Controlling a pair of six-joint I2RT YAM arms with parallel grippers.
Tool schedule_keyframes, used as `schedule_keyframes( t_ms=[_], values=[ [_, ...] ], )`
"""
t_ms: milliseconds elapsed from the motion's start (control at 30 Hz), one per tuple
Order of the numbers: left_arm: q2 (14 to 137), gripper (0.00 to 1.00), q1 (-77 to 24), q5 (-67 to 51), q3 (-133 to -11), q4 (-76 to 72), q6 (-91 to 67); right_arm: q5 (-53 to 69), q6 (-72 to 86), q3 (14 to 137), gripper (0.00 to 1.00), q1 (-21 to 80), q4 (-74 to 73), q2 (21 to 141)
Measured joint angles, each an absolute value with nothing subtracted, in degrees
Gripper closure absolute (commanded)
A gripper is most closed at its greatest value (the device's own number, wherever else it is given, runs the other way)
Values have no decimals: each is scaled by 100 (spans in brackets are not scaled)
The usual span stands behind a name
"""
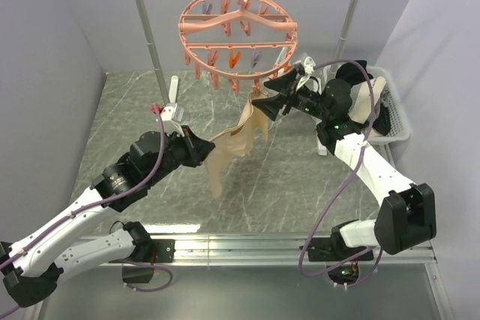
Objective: Remove the underwear clipped to the hanger
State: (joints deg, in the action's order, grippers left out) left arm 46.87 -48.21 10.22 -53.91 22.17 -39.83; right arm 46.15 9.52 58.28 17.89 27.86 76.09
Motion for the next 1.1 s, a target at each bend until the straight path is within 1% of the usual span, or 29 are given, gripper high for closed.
schedule_keyframes(
  t_ms=[133,233,267,333,367,433,467,500,533,567,633,667,700,733,767,867,1000,1033,1067,1100],
  values=[
    [4685,99,-4821,985,-5391,2217,-3992,4554,926,5894,17,1920,2783,7703],
    [4678,99,-4821,963,-5391,2217,-3990,4427,926,5970,27,1988,2788,7819],
    [4674,99,-4821,947,-5391,2217,-3992,4399,930,5999,33,2003,2788,7863],
    [4663,99,-4821,926,-5391,2217,-3992,4348,967,6088,40,2029,2788,7970],
    [4659,99,-4821,915,-5391,2217,-3992,4311,974,6160,48,2038,2790,8038],
    [4659,99,-4821,884,-5391,2217,-3992,4261,1033,6281,56,2049,2794,8169],
    [4659,99,-4821,878,-5391,2217,-3992,4233,1074,6320,67,2051,2823,8211],
    [4659,99,-4821,869,-5391,2217,-3994,4217,1094,6348,68,2051,2853,8254],
    [4657,99,-4821,864,-5391,2217,-3994,4176,1157,6355,73,2051,2915,8283],
    [4652,99,-4821,862,-5391,2222,-3994,4134,1216,6355,83,2051,2958,8305],
    [4633,99,-4821,862,-5391,2231,-3994,4099,1282,6355,93,2056,3028,8326],
    [4617,99,-4821,864,-5391,2237,-3994,4075,1337,6355,100,2060,3059,8333],
    [4600,100,-4821,864,-5391,2244,-3994,4058,1380,6355,100,2062,3089,8337],
    [4582,99,-4821,864,-5391,2263,-3992,4047,1413,6355,99,2064,3111,8337],
    [4574,99,-4821,864,-5391,2272,-3994,4032,1437,6355,92,2064,3133,8337],
    [4558,99,-4821,867,-5391,2316,-3992,3994,1505,6355,41,2067,3142,8337],
    [4560,99,-4821,867,-5391,2344,-3992,3806,1511,6361,12,2075,2869,8278],
    [4563,99,-4821,867,-5391,2342,-3992,3675,1511,6322,11,2078,2808,8211],
    [4567,99,-4821,864,-5391,2342,-3992,3570,1516,6230,5,2082,2766,8099],
    [4576,99,-4821,864,-5391,2340,-3992,3470,1522,6106,4,2084,2735,7942]
  ],
)
